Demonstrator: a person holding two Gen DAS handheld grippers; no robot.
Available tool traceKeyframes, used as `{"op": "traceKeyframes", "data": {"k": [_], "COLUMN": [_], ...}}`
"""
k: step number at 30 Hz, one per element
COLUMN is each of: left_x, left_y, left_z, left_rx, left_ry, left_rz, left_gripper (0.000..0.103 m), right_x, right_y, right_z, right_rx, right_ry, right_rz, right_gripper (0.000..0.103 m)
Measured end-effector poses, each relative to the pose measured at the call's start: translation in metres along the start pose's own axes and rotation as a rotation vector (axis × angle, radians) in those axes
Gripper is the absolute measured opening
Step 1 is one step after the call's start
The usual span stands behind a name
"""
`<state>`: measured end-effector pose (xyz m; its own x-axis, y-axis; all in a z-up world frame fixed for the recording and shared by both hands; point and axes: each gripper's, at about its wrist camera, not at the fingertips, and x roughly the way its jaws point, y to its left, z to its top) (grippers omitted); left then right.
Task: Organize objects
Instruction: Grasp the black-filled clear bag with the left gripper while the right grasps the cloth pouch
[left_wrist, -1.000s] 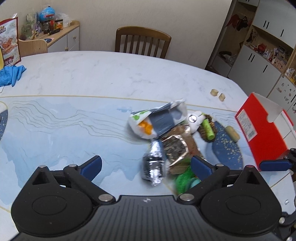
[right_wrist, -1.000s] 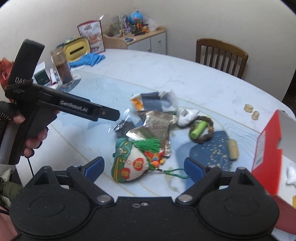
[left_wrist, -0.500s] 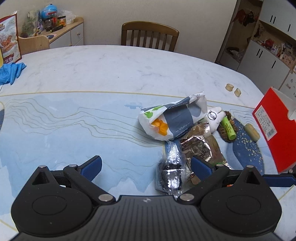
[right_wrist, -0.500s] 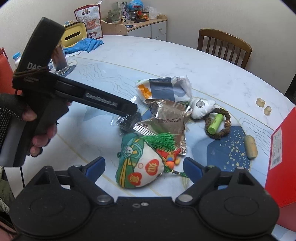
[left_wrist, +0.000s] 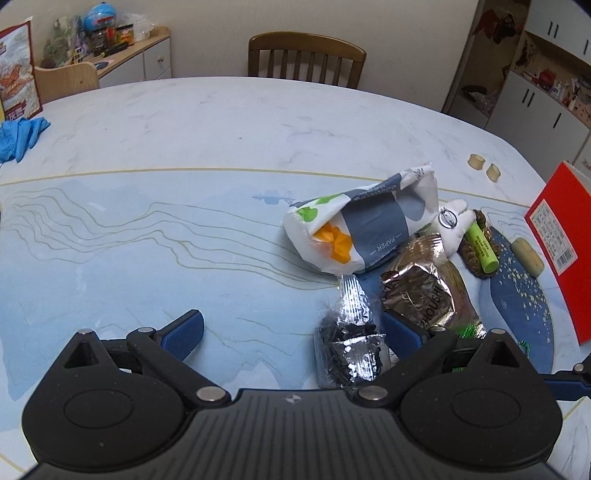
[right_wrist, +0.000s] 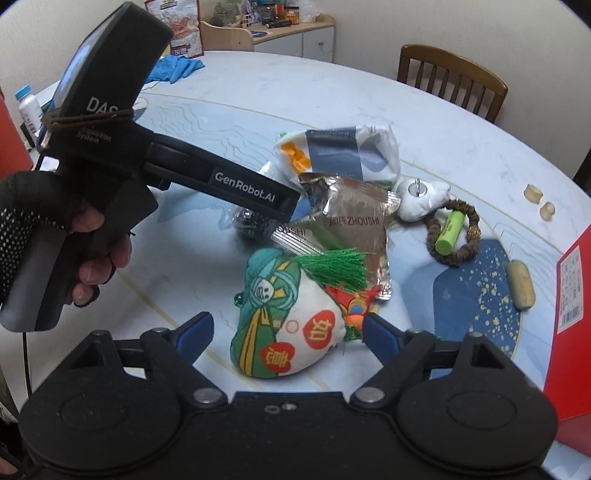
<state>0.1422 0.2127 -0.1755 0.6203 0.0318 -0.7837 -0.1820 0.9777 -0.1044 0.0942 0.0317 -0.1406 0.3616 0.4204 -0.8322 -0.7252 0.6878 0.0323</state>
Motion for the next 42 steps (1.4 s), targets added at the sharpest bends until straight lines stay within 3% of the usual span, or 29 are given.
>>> {"op": "traceKeyframes", "data": {"k": [3, 11, 19, 33, 42], "left_x": [-0.001, -0.003, -0.006, -0.040, -0.077], "left_y": [-0.003, -0.011, -0.013, -0.005, -0.023], "left_z": [-0.001, -0.002, -0.003, 0.004, 0.022], "left_rx": [0.014, 0.036, 0.054, 0.025, 0.056], "left_ry": [-0.008, -0.005, 0.009, 0.041, 0.039], "left_rz": [-0.003, -0.043, -0.072, -0.103, -0.160], "left_gripper": [0.099, 0.063, 0.034, 0.030, 0.030], "right_x": [0.004, 0.005, -0.001, -0.052, -0.101], "right_y": [0.001, 0.003, 0.004, -0.015, -0.050], "right_z": [-0.001, -0.001, -0.002, 0.006, 0.010], "right_rx": [0.005, 0.001, -0.003, 0.057, 0.129], "right_ry": [0.005, 0.000, -0.007, -0.081, -0.110], "right_rz": [-0.011, -0.032, -0.033, -0.025, -0.004], "right_gripper": [0.081, 0.070, 0.062, 0.058, 0.058]}}
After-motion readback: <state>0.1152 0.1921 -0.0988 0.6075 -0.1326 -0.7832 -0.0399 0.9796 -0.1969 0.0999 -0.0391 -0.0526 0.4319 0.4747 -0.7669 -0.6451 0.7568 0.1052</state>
